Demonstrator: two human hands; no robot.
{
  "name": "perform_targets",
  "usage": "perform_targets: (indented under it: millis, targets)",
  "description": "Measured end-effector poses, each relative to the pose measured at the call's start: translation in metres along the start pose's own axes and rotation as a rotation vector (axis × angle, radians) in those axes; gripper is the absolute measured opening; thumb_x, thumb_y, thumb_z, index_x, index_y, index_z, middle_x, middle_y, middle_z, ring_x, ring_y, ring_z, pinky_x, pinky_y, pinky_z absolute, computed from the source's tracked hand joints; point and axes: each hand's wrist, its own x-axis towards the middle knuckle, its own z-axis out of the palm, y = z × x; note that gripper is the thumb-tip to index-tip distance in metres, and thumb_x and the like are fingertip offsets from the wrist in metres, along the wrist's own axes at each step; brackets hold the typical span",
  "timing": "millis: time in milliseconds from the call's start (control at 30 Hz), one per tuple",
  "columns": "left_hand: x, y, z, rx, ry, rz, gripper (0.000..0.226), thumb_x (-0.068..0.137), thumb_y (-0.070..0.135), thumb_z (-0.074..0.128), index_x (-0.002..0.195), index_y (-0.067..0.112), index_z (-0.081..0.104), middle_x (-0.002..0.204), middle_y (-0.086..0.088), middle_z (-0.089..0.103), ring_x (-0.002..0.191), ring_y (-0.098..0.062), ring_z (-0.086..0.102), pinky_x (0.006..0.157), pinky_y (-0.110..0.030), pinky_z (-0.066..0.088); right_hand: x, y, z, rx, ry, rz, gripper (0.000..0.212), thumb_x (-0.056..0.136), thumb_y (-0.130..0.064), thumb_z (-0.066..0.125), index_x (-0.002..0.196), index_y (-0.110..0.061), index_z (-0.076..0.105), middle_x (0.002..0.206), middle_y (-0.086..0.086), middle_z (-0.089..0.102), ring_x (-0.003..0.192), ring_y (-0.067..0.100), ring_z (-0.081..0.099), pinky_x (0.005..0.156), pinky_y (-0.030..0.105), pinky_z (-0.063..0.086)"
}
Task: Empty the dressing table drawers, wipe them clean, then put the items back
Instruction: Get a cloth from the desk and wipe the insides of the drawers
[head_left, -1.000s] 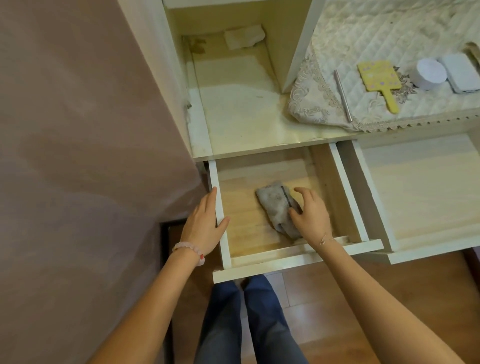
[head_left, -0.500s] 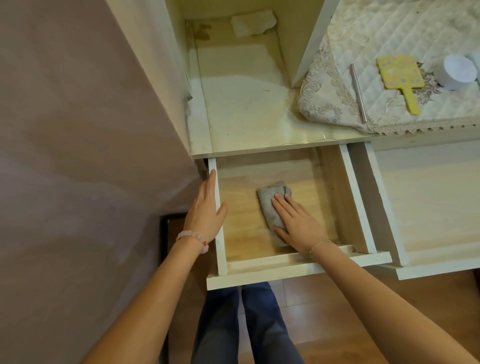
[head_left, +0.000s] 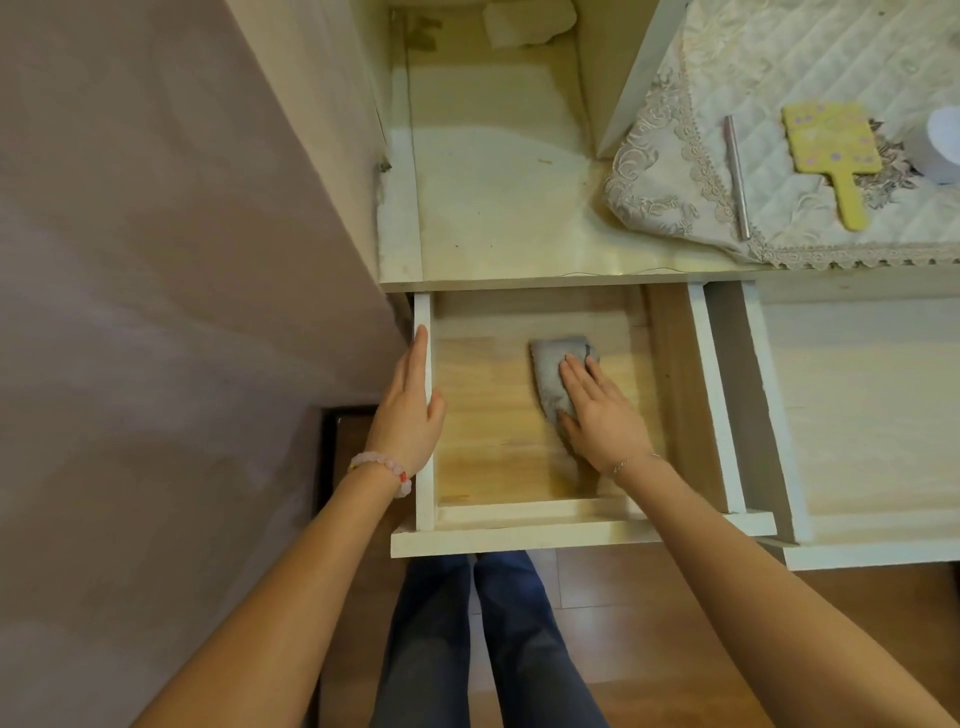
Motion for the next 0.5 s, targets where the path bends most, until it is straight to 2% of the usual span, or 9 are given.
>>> perform_targets:
  millis: [133, 267, 400, 500]
  targets:
    - [-0.002, 0.002, 0.000, -0.012, 0.006, -0.009, 0.066, 0.098, 0.013, 0.035, 0.149, 0.029, -0.005, 0.157, 0.005, 0.006, 0.134, -0.018, 0.031, 0.089, -0.020, 0.034, 0.012, 0.016, -0.013, 0.044, 0.017, 0.086, 0.063, 0.098, -0.031, 0.037, 0.149, -0.013, 0.005, 0.158, 0.004, 0.004, 0.145, 0.023, 0.000, 0.118, 0.036, 0.014]
    - [-0.002, 0.003, 0.000, -0.026, 0.006, -0.004, 0.067, 0.098, 0.012, 0.035, 0.149, 0.029, -0.004, 0.157, 0.005, 0.006, 0.136, -0.017, 0.028, 0.092, -0.019, 0.031, 0.016, 0.017, -0.015, 0.064, 0.033, 0.102, 0.063, 0.097, -0.030, 0.037, 0.149, -0.013, 0.005, 0.158, 0.004, 0.005, 0.145, 0.023, -0.002, 0.119, 0.036, 0.008]
    - [-0.002, 0.003, 0.005, -0.130, 0.016, -0.041, 0.067, 0.099, 0.010, 0.032, 0.148, 0.032, -0.008, 0.157, 0.010, 0.001, 0.135, -0.003, 0.018, 0.094, -0.014, 0.024, 0.016, 0.011, -0.005, 0.176, 0.118, 0.115, 0.068, 0.093, -0.031, 0.043, 0.149, -0.009, 0.009, 0.157, 0.005, 0.007, 0.145, 0.022, -0.005, 0.116, 0.031, 0.001]
    - [-0.003, 0.001, 0.013, -0.196, 0.056, -0.084, 0.065, 0.100, 0.013, 0.031, 0.148, 0.029, -0.010, 0.157, 0.010, -0.003, 0.141, -0.008, 0.010, 0.101, -0.015, 0.013, 0.017, 0.009, 0.005, 0.217, 0.213, 0.124, 0.070, 0.093, -0.036, 0.047, 0.148, -0.009, 0.014, 0.157, 0.006, 0.013, 0.145, 0.023, -0.001, 0.114, 0.028, -0.002]
